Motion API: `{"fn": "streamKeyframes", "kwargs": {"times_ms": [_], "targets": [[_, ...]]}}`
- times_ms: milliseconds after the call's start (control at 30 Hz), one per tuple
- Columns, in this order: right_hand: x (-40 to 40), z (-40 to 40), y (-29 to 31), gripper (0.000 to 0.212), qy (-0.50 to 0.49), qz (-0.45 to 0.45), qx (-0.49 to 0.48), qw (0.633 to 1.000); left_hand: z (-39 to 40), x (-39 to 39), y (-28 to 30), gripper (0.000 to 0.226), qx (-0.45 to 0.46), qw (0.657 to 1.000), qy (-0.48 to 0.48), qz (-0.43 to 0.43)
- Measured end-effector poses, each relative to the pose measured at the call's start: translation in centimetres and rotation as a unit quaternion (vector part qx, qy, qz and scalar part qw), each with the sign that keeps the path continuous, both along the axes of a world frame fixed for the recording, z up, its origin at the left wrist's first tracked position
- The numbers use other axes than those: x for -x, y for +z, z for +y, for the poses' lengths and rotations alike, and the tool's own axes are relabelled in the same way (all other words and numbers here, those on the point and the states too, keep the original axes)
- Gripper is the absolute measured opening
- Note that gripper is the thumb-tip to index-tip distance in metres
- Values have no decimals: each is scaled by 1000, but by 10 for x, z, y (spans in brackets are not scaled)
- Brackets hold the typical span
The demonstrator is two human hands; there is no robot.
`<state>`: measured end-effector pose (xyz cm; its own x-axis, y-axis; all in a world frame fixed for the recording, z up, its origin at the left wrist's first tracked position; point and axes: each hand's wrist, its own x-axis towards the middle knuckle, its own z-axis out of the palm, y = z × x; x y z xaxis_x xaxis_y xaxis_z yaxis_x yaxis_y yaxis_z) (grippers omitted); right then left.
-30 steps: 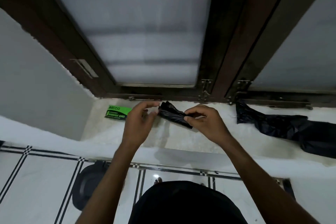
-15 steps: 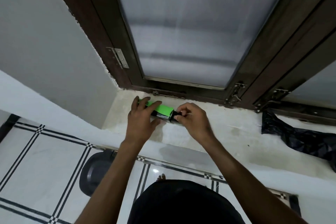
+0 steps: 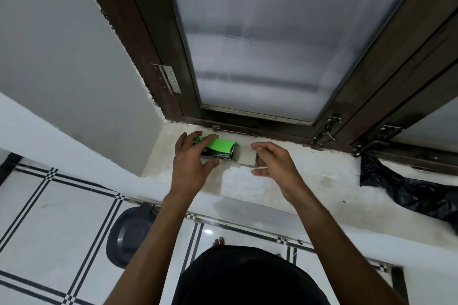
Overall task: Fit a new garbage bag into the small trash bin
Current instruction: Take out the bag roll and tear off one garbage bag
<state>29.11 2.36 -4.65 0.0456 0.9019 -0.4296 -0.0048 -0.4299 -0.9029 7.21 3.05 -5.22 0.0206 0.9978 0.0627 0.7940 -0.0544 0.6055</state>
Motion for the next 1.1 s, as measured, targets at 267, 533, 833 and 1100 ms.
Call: {"fn": "streamKeyframes", "kwargs": {"times_ms": [267,533,833,1100], "targets": [[18,7,15,17,16,77,-14,997,0,-1,2,63,4,1000,9,-9],[41,12,9,32,13,37,-50,998,-2,-5,3,64,5,1000,13,3],[52,10,10,36,60,-6,-53,997,-7,-3,-1,63,6,993,46,106],[21,-3,17,21,14,-44,-70,997,6,10,11,85,-21,985,28,170]]}}
